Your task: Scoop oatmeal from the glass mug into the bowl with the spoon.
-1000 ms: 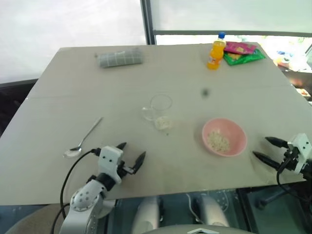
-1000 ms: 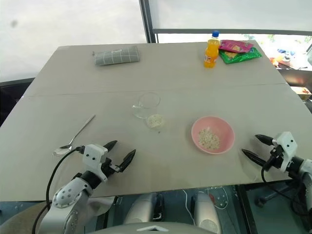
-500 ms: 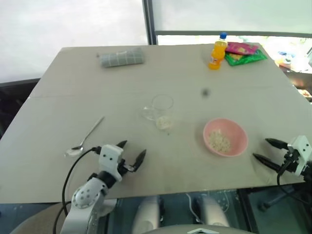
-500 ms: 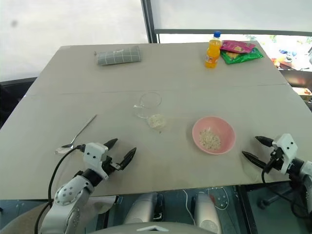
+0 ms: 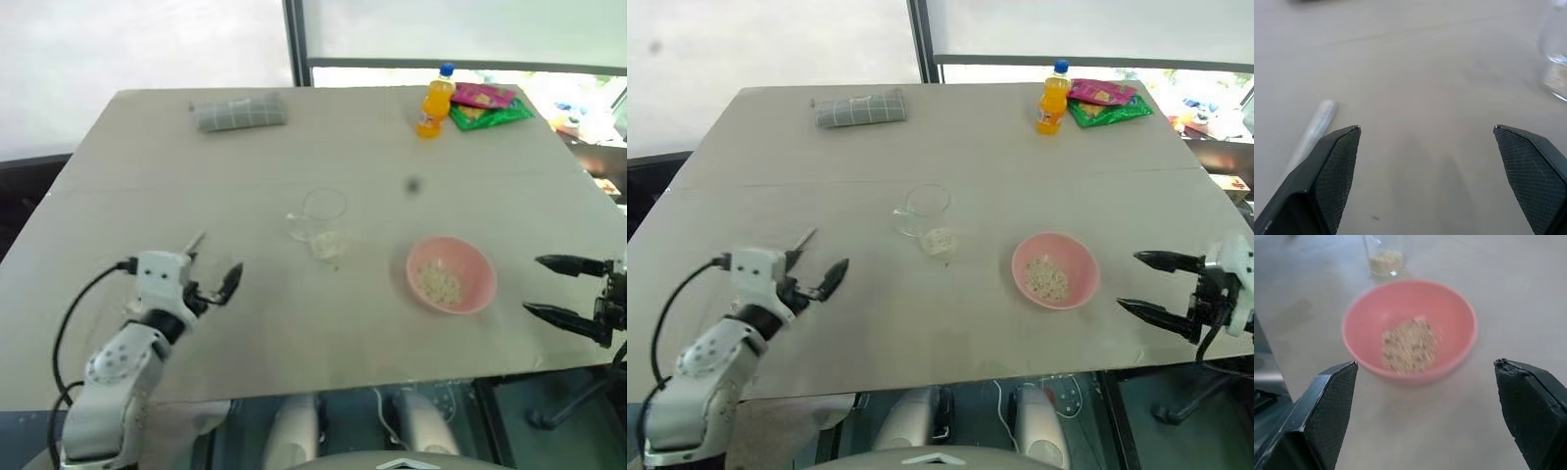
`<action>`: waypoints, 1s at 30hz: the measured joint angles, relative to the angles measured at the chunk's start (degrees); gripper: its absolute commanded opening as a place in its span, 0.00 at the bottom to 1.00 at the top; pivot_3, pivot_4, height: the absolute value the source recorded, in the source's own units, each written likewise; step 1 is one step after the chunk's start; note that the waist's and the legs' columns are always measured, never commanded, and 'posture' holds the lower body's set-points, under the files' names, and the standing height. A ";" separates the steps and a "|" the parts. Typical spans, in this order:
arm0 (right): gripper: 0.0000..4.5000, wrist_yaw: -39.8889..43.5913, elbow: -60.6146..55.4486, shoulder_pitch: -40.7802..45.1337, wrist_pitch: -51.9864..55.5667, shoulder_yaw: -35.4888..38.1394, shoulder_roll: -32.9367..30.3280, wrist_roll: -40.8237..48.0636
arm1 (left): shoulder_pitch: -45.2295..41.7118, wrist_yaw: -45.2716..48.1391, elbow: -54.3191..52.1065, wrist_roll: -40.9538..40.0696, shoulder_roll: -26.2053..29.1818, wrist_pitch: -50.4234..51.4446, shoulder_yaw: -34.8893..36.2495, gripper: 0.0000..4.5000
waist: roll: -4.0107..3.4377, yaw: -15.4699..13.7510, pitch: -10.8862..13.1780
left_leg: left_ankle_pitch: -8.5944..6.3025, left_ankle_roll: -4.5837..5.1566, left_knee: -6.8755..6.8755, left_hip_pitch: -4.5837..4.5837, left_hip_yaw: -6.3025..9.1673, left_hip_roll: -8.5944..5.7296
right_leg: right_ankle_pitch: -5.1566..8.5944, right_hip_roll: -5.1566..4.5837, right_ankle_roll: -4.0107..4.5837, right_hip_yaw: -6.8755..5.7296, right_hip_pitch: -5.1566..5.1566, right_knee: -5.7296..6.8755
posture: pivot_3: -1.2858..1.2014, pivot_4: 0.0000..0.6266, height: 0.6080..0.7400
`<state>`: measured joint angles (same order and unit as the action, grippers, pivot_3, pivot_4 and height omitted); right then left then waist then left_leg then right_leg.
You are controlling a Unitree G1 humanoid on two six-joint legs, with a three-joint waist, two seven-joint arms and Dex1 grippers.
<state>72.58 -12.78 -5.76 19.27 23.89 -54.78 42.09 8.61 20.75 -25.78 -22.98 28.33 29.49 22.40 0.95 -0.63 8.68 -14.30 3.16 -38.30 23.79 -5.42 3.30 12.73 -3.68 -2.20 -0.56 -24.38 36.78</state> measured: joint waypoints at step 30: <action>1.00 -6.87 -15.97 4.79 6.79 -9.52 6.52 5.17 | -4.63 7.14 16.21 0.50 12.47 9.69 1.94 0.70 | 0.40 0.13 0.24 | -0.03 0.01 0.03 0.04 0.09 0.00 | -0.03 -0.42 0.06 -0.13 0.00 -0.01 | 0.52 0.24 1.00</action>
<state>65.71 -28.75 -0.98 26.06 14.37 -48.27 47.26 3.98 27.89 -9.57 -22.48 40.80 39.18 24.34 1.35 -0.50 8.93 -14.33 3.17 -38.27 23.83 -5.32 3.29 12.70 -4.10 -2.14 -0.69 -24.37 36.76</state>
